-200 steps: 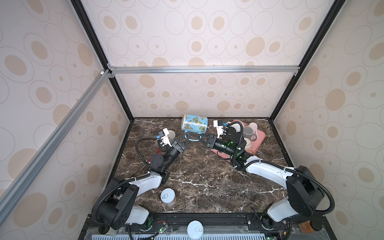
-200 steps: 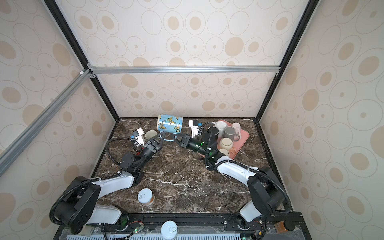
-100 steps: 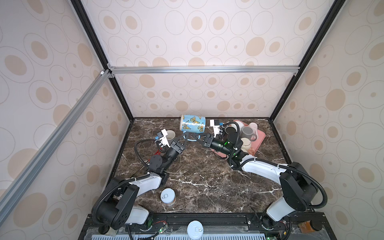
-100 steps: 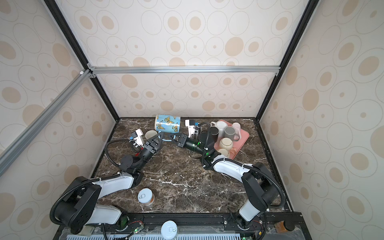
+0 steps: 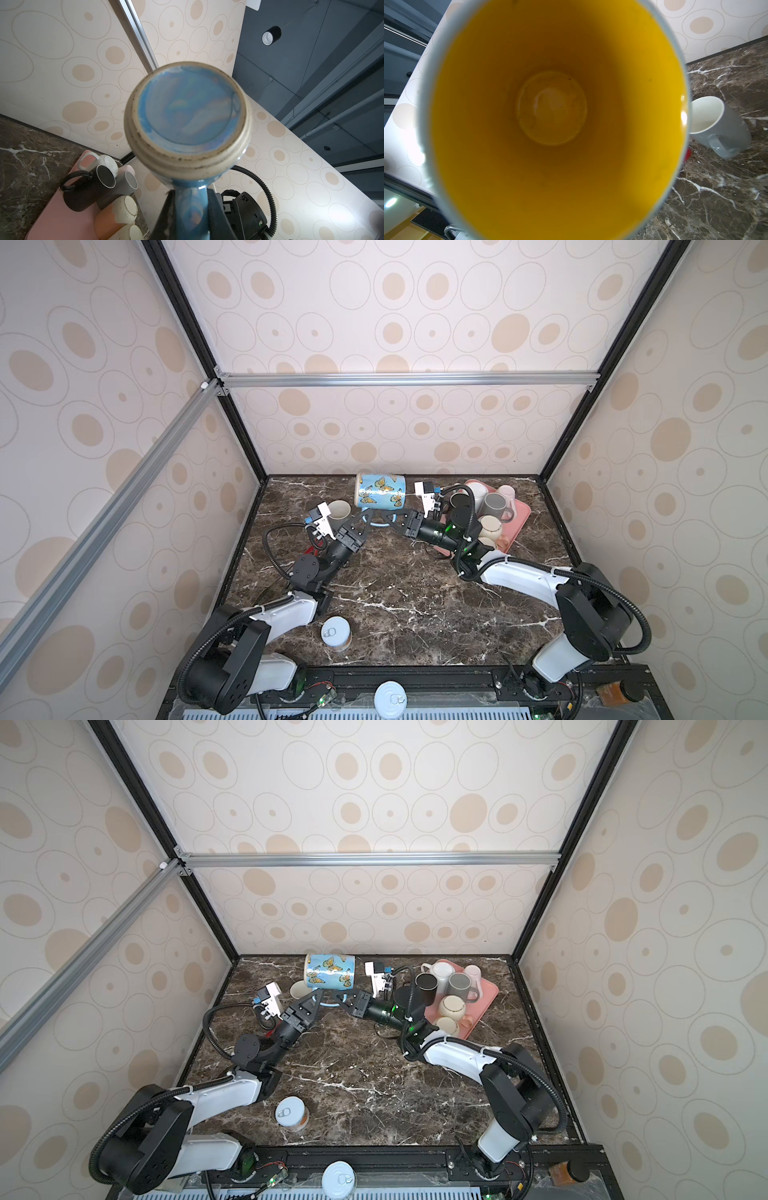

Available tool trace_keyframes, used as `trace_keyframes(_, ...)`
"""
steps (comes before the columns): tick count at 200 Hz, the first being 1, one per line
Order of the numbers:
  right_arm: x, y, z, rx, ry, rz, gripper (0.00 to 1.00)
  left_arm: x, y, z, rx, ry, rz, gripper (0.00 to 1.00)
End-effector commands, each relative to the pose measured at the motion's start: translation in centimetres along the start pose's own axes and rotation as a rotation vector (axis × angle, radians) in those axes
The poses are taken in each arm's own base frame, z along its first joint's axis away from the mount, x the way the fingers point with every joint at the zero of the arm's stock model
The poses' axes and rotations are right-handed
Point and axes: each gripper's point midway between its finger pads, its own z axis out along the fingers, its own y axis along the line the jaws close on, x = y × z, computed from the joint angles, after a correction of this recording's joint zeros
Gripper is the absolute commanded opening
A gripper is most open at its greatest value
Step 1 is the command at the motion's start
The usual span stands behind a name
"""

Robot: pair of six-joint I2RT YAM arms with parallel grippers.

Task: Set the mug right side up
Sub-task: 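Rotate the blue mug upright with the right gripper while the left gripper releases and withdraws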

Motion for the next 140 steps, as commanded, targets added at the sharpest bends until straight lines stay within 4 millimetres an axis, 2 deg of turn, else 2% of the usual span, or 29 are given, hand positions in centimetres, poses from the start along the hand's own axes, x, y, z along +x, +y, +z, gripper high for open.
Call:
trace_keyframes(1,-2.9,2.3,-0.5,-0.043,-0.105,-0.08,0.0,-1.2,-3.6,-0.7,0.096,-0.012,0.117,0.26)
trace_keyframes(55,-2.8,3.1,-0.9,-0.019,-0.085,-0.17,0.0,-2.0,-2.8,-2.4,-0.017,-0.007,0.214,0.45)
trace_keyframes(93,-3.1,3.4,-1.8,0.087,-0.06,-0.272,0.0,-2.5,-2.0,-4.3,-0.107,0.014,0.302,0.51)
trace_keyframes(140,-2.5,1.1,-3.4,0.357,0.067,-0.454,0.0,-3.9,0.6,-8.0,-0.416,0.061,0.53,0.58)
